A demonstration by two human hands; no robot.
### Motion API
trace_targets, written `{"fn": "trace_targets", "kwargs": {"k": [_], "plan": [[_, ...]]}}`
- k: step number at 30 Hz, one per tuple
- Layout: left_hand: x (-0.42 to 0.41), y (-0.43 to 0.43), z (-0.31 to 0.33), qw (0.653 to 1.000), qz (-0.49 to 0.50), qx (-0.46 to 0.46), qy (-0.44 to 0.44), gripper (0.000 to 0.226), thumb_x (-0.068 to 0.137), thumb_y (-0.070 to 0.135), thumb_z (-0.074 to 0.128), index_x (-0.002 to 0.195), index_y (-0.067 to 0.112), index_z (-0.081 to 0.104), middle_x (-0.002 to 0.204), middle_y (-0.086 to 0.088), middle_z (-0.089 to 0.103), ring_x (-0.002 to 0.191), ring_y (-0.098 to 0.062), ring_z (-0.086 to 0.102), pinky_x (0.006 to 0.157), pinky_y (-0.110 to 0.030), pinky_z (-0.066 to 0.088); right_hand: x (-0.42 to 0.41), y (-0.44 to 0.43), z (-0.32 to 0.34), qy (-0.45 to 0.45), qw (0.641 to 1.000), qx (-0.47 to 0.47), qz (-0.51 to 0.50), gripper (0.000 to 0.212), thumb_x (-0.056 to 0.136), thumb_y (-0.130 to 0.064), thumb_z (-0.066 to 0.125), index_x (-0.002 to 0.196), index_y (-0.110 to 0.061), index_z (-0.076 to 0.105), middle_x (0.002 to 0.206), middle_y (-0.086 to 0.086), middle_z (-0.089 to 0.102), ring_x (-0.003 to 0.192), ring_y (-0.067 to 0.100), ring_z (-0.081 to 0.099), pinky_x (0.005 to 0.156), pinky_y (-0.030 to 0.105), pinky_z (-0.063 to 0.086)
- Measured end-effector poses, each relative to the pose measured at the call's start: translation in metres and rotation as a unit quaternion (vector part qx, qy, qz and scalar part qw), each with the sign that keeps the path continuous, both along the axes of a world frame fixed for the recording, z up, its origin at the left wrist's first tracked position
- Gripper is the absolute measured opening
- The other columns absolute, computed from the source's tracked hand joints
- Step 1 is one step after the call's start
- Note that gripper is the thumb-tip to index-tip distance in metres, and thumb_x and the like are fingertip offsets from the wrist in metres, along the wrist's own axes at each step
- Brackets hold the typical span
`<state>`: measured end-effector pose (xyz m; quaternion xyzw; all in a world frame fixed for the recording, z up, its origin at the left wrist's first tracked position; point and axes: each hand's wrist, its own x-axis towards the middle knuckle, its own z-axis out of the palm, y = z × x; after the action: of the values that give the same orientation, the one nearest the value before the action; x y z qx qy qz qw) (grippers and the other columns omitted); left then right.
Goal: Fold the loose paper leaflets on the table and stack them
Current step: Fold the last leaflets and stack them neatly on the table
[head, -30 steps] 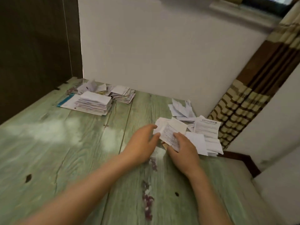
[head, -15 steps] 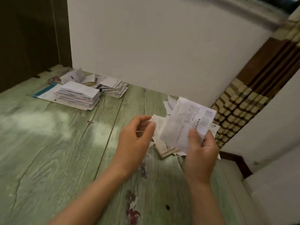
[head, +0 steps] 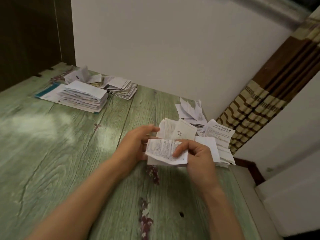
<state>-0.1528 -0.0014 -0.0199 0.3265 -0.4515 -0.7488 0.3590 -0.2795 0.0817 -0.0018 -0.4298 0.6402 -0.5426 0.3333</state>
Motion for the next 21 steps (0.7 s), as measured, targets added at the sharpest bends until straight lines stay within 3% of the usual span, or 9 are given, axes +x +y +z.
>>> {"fn": "trace_targets", "kwargs": {"k": [2,4,7,10,13,15,17,21], "plan": [[0.003,-0.002,-0.004,0.996,0.002,-0.063,-0.070,0.007,0.085,0.014,0.063,0.086,0.017,0.070,0.085,-0.004,0.071,0.072,-0.013,0.067,0.058,-0.023,0.050,0.002,-0.001,-0.001,0.023,1.000,-0.010,0.010,0.033,0.089,0.009,0.051,0.071,-0.013,0.068,0.088,-0.011,0.068,0.089,0.008,0.064,0.063,0.020,0.055],[0.004,-0.003,-0.006,0.990,0.043,-0.093,-0.101,0.012,0.085,0.006,0.064,0.083,0.015,0.070,0.081,-0.002,0.071,0.070,-0.011,0.066,0.054,-0.017,0.049,-0.005,-0.001,-0.002,0.060,0.996,-0.045,-0.053,0.028,0.092,0.002,0.049,0.090,-0.018,0.069,0.094,-0.009,0.066,0.086,0.005,0.063,0.067,0.019,0.054],[0.005,-0.008,-0.005,0.990,0.139,0.002,-0.035,0.011,0.088,0.004,0.058,0.091,0.011,0.066,0.089,-0.006,0.067,0.074,-0.015,0.064,0.052,-0.017,0.052,-0.021,-0.001,-0.004,0.192,0.959,-0.088,-0.191,0.028,0.091,0.000,0.053,0.108,-0.021,0.060,0.105,-0.016,0.059,0.097,-0.001,0.055,0.087,0.020,0.049],[0.006,-0.015,-0.004,0.978,0.172,0.087,0.085,0.021,0.085,-0.004,0.058,0.101,0.009,0.063,0.095,-0.010,0.068,0.074,-0.015,0.066,0.054,-0.018,0.054,-0.017,-0.004,-0.011,0.226,0.969,0.014,-0.101,0.046,0.091,-0.022,0.061,0.133,-0.027,0.044,0.128,-0.014,0.046,0.112,-0.004,0.043,0.097,0.022,0.042],[0.005,-0.014,-0.003,0.971,0.156,0.120,0.136,0.027,0.083,-0.009,0.057,0.104,0.005,0.062,0.094,-0.012,0.071,0.074,-0.016,0.071,0.061,-0.021,0.058,-0.011,-0.008,-0.022,0.324,0.937,0.131,-0.028,0.076,0.085,-0.046,0.064,0.147,-0.028,0.024,0.148,-0.010,0.031,0.134,0.007,0.029,0.111,0.028,0.030],[0.004,-0.012,-0.001,0.972,0.149,0.128,0.133,0.015,0.085,-0.008,0.055,0.095,0.002,0.062,0.085,-0.010,0.072,0.068,-0.013,0.071,0.058,-0.019,0.057,-0.010,-0.007,-0.021,0.372,0.919,0.132,-0.023,0.061,0.089,-0.041,0.060,0.141,-0.021,0.035,0.140,-0.006,0.041,0.129,0.010,0.036,0.100,0.018,0.030],[0.002,-0.009,0.001,0.974,0.147,0.124,0.121,0.009,0.089,-0.005,0.053,0.088,0.001,0.059,0.075,-0.006,0.072,0.063,-0.011,0.070,0.055,-0.019,0.056,-0.008,-0.005,-0.019,0.390,0.913,0.120,-0.005,0.042,0.095,-0.027,0.053,0.134,-0.018,0.043,0.131,-0.002,0.049,0.120,0.012,0.043,0.093,0.017,0.032],[-0.003,-0.007,-0.001,0.981,0.145,0.106,0.071,0.008,0.094,-0.002,0.046,0.093,0.001,0.053,0.090,-0.013,0.067,0.078,-0.023,0.069,0.069,-0.030,0.059,-0.008,-0.004,-0.016,0.414,0.903,0.113,-0.010,0.043,0.096,-0.006,0.044,0.138,-0.015,0.043,0.136,0.003,0.051,0.123,0.015,0.046,0.101,0.023,0.036]]}}
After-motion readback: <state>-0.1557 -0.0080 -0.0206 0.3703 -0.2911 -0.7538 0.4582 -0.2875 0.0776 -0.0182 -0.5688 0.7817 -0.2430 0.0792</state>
